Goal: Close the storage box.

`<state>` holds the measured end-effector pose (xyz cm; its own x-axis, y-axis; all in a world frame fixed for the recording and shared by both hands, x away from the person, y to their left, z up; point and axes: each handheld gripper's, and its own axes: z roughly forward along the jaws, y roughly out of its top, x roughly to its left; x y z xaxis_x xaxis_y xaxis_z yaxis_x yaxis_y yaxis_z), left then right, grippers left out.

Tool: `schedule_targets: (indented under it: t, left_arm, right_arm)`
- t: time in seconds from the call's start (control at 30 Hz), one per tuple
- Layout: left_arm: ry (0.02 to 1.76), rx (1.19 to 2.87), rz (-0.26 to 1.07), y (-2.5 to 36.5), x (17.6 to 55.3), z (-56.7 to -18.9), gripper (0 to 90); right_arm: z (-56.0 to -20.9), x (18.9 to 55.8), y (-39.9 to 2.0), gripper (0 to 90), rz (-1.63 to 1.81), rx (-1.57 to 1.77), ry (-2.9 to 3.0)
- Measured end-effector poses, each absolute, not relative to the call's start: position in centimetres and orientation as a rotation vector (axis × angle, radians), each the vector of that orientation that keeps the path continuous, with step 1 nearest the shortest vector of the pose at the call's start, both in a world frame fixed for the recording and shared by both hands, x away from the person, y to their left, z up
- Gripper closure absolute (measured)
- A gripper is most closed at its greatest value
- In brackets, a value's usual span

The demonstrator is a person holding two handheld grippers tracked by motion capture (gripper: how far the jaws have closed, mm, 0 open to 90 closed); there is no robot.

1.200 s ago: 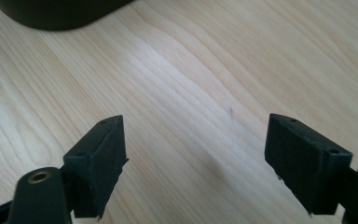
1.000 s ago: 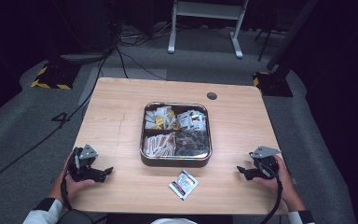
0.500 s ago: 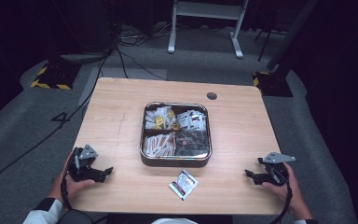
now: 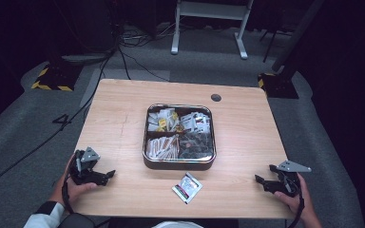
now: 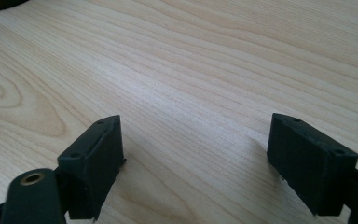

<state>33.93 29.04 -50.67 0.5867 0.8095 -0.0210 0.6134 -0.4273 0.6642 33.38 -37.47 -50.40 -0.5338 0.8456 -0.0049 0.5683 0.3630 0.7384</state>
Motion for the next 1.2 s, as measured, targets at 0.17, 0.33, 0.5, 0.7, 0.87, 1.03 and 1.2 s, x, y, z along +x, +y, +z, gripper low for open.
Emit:
schedule_targets:
  t: [0.17,0.33,0.5,0.7,0.87,1.03,1.2]
  left_arm:
    - [1.125,2.183,0.402,29.04,33.92,-50.67,0.5]
    - [1.125,2.183,0.401,29.05,33.93,-50.67,0.4]
    - [1.122,2.184,0.398,29.06,33.95,-50.67,0.3]
    - [1.123,2.183,0.398,29.05,33.95,-50.67,0.3]
    - [1.123,2.184,0.398,29.05,33.95,-50.67,0.3]
    - [1.123,2.184,0.398,29.05,33.95,-50.67,0.3]
    - [1.123,2.184,0.398,29.05,33.95,-50.67,0.3]
  right_arm:
    - [-50.40,33.38,-37.47,18.7,0.987,1.236,2.244]
    - [-50.41,33.40,-37.42,18.7,0.983,1.244,2.237]
    - [-50.42,33.41,-37.37,18.7,0.981,1.248,2.231]
    - [-50.42,33.42,-37.36,18.7,0.981,1.250,2.229]
    - [-50.42,33.42,-37.36,18.7,0.981,1.250,2.229]
    - [-50.42,33.42,-37.36,18.7,0.980,1.250,2.229]
    - [-50.42,33.42,-37.36,18.6,0.981,1.250,2.228]
